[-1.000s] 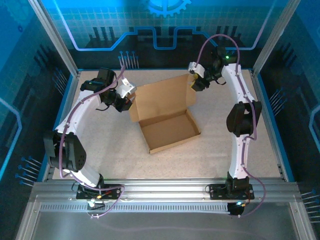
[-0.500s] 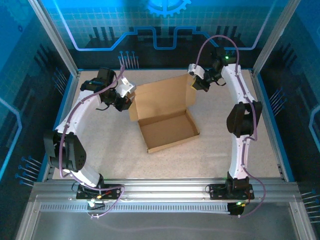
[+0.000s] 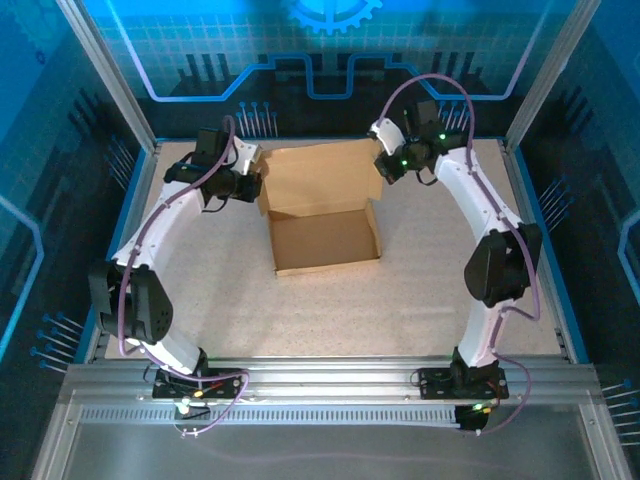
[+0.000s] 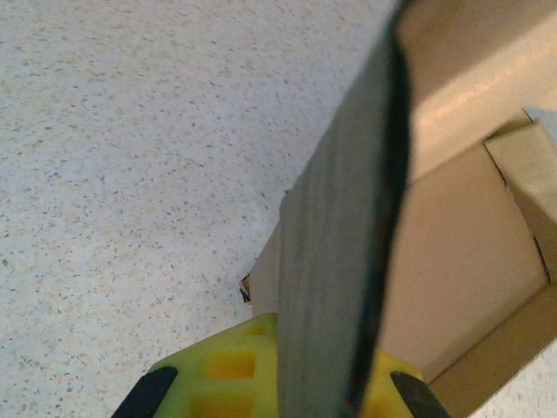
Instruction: Fold the paper box
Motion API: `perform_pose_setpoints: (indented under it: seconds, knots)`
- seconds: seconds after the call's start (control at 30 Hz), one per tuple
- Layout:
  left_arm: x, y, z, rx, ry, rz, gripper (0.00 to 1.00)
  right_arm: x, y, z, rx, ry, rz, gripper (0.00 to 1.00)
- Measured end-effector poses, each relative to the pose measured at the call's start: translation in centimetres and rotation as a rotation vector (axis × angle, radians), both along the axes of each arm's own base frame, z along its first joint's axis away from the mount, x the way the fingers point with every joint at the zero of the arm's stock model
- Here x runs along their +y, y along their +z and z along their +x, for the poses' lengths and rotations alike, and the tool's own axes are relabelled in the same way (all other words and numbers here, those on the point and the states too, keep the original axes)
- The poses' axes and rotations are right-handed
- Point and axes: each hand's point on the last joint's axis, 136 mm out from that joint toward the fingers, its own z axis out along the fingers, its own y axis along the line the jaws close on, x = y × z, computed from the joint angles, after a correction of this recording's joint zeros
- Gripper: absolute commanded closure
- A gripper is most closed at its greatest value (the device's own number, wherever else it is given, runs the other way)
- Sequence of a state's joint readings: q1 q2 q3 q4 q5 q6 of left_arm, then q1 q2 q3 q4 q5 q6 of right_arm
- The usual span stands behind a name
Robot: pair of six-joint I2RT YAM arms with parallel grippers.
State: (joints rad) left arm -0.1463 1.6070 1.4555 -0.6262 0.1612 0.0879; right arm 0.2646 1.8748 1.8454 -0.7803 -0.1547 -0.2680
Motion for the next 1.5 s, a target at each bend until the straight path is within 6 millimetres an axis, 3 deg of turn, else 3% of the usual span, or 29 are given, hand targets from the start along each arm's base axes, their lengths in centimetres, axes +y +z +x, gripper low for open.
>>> perform_pose_setpoints:
  seconds: [0.27,0.4,0.57,1.5]
  knots:
    - [-2.0,-1.5,0.8,-0.030,0.126,-0.014,1.00,-0.3,-2.0,-1.3,-0.037,-0.396,0.070,1.00]
    - [-3.0,-2.4,1.2,-0.066,0.156,-0.020,1.00,-0.5,-3.2,-1.3,-0.104,-0.524,0.086,1.00]
    - [-3.9,-3.0,1.5,-0.136,0.179,-0.027,1.00,-1.2,-3.1,-1.4,-0.196,-0.627,0.142,1.00]
    - [-7.5,-5.9,-3.6,-0.412,0.164,-0.073,1.00,-3.2,-6.4,-8.4,-0.468,-0.702,0.251,1.00]
